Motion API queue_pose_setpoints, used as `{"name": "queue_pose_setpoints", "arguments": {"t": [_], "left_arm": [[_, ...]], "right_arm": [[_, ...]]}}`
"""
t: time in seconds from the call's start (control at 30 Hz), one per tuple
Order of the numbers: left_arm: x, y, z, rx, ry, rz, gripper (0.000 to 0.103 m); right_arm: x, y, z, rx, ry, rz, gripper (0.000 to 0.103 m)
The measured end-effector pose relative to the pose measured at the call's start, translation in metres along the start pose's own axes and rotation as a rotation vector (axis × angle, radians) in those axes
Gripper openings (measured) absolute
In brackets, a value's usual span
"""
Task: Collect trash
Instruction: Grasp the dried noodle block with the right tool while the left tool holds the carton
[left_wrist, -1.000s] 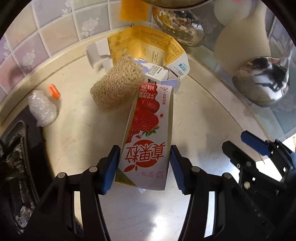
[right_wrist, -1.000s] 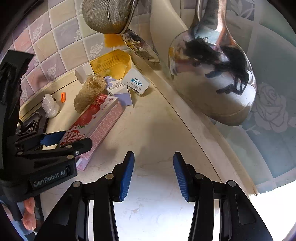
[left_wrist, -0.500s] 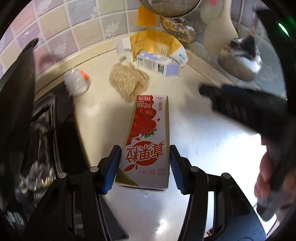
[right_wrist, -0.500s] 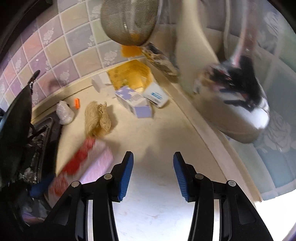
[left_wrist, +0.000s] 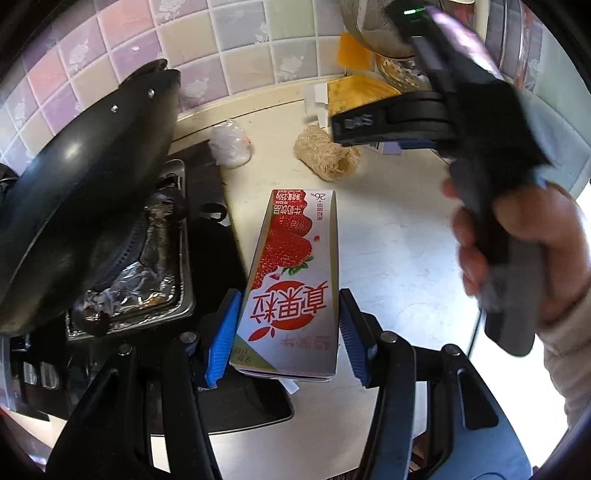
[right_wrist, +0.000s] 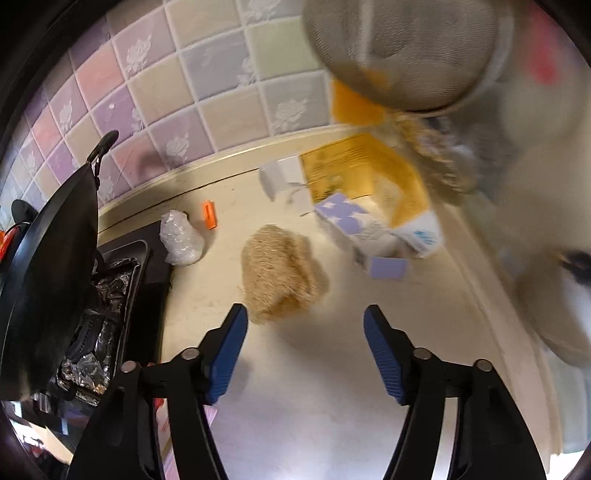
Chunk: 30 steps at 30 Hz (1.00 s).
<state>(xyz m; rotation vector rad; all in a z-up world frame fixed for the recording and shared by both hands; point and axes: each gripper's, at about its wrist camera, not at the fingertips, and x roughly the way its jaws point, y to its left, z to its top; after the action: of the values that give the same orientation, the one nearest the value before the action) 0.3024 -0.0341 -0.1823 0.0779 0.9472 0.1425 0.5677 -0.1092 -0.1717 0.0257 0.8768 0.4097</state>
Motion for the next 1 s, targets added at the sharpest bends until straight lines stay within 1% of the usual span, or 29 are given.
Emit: {"name": "queue_pose_setpoints", "arguments": {"t": [0.17,0.23,0.37,0.47,0.5,0.53,0.57,0.6,0.63,0.73,1.0], "left_arm": [[-0.001,0.006,-0.001,-0.018,0.011,0.009,0.049],[0.000,0.009,-0.001,-0.032,0.020,0.012,0.049],[0.003,0.013,0.001,-0.051,0.024,0.022,0.049],[0.007,0.017,0.005,-0.065,0.025,0.034,0.049],[0.009,0.018,0.007,-0.070,0.025,0.037,0.049],[0.010,0.021,0.008,-0.073,0.024,0.037,0.049],[0.011,0.022,0.009,-0.075,0.025,0.038,0.049],[0.012,0.023,0.009,-0.077,0.025,0.039,0.049],[0.013,0.024,0.010,-0.079,0.025,0.040,0.049],[0.015,0.024,0.010,-0.079,0.027,0.038,0.049],[0.010,0.019,0.007,-0.057,0.017,0.024,0.049]], "right_arm": [[0.036,0.008,0.024,-0.009,0.037,0.039,0.072],[0.052,0.012,0.033,-0.024,0.060,0.034,0.077],[0.083,0.019,0.042,-0.061,0.110,0.009,0.077],[0.101,0.019,0.043,-0.071,0.134,-0.008,0.075],[0.106,0.018,0.042,-0.066,0.143,0.002,0.071],[0.108,0.018,0.041,-0.061,0.147,0.013,0.063],[0.111,0.017,0.040,-0.052,0.155,0.029,0.057],[0.113,0.016,0.039,-0.046,0.168,0.039,0.041],[0.111,0.016,0.037,-0.050,0.157,0.034,0.039],[0.109,0.015,0.032,-0.043,0.160,0.040,0.034],[0.081,0.023,0.012,-0.101,0.122,-0.003,0.032]]}}
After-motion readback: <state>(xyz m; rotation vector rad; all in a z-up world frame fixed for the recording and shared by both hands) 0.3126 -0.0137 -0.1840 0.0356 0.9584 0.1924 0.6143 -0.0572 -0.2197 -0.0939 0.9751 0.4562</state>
